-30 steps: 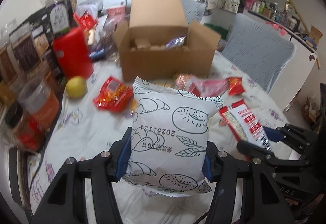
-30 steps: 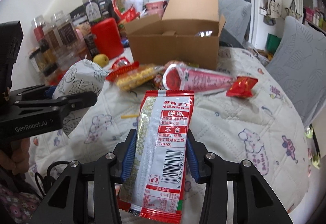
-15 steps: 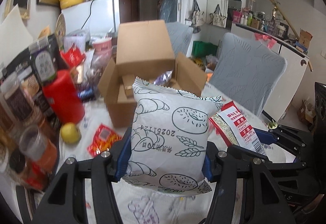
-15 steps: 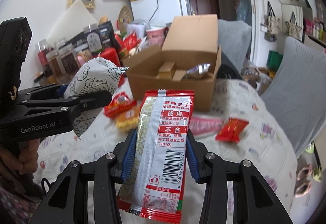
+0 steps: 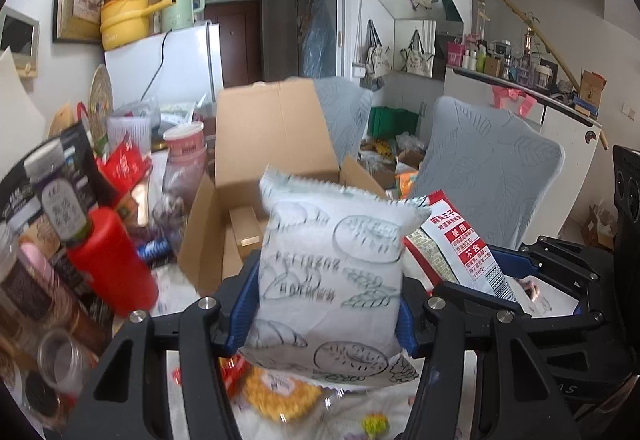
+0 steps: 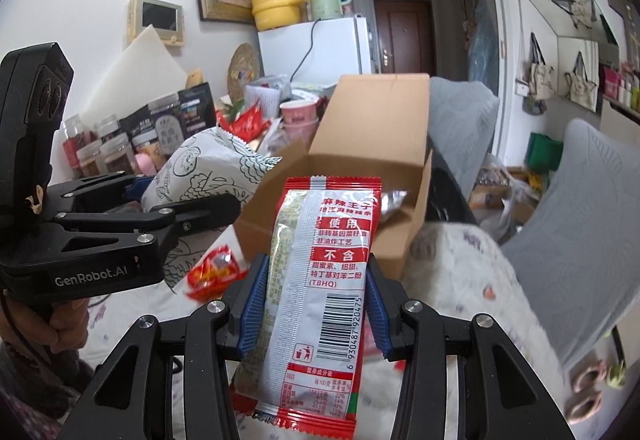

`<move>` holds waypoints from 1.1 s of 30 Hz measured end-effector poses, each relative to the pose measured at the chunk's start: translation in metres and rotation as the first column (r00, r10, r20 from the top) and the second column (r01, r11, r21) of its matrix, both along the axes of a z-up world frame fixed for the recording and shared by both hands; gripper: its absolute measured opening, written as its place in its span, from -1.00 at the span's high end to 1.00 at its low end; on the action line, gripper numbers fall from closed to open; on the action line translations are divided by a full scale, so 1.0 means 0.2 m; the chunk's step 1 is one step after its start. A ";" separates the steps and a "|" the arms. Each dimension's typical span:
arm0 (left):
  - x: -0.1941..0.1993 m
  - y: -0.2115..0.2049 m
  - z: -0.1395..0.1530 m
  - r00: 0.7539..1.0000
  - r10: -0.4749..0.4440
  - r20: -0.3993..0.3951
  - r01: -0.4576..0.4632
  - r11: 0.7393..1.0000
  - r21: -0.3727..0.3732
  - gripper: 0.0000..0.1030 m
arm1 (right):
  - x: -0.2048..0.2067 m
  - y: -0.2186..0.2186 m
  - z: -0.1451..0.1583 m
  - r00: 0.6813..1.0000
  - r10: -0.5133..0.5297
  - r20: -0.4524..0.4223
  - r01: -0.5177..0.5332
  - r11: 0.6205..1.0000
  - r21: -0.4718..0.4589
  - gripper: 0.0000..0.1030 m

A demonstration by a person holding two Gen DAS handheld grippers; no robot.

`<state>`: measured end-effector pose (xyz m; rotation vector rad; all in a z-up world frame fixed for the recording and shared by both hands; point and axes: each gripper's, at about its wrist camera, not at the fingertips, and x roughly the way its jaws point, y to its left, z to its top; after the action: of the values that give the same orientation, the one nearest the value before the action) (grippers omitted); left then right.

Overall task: Organize snacks
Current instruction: 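Lift both held packets and carry them toward the cardboard box, then release the bread bag with the left gripper while the right drops the strip packet inside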

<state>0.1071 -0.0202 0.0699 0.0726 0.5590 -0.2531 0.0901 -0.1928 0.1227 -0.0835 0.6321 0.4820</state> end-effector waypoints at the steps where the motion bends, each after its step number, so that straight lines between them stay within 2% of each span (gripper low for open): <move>1: 0.02 0.00 0.02 1.000 0.005 0.018 -0.005 1.000 0.004 -0.07 | 0.03 0.01 0.02 1.000 0.001 0.008 -0.001 1.000 -0.004 0.13; 4: 0.10 0.01 0.03 1.000 -0.013 0.008 0.013 1.000 -0.015 -0.03 | 0.10 0.02 0.05 1.000 0.006 0.021 -0.007 1.000 0.003 0.13; 6: 0.16 0.02 0.02 1.000 -0.009 -0.001 0.009 1.000 -0.015 0.10 | 0.15 0.04 0.06 1.000 0.011 0.019 -0.011 1.000 0.005 0.13; 9: 0.23 0.02 0.00 1.000 -0.017 -0.003 0.017 1.000 -0.015 0.10 | 0.21 0.06 0.05 1.000 0.008 0.020 -0.008 1.000 -0.001 0.13; 14: 0.33 0.02 -0.03 1.000 0.002 0.006 -0.002 1.000 0.025 0.10 | 0.32 0.08 0.01 1.000 0.009 0.010 -0.008 1.000 -0.015 0.13; 23: 0.41 0.06 -0.13 0.998 0.026 -0.060 -0.024 0.999 0.032 0.10 | 0.45 0.08 -0.10 0.999 -0.008 -0.048 0.006 0.999 -0.039 0.13; 33: 0.47 0.10 -0.20 0.993 0.064 -0.098 -0.059 0.997 0.054 0.10 | 0.59 0.13 -0.23 0.996 -0.006 -0.087 -0.001 0.997 -0.078 0.13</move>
<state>0.2020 -0.0008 0.0294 0.0920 0.6659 -0.1828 0.2086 -0.1665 0.0760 -0.1362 0.7362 0.4606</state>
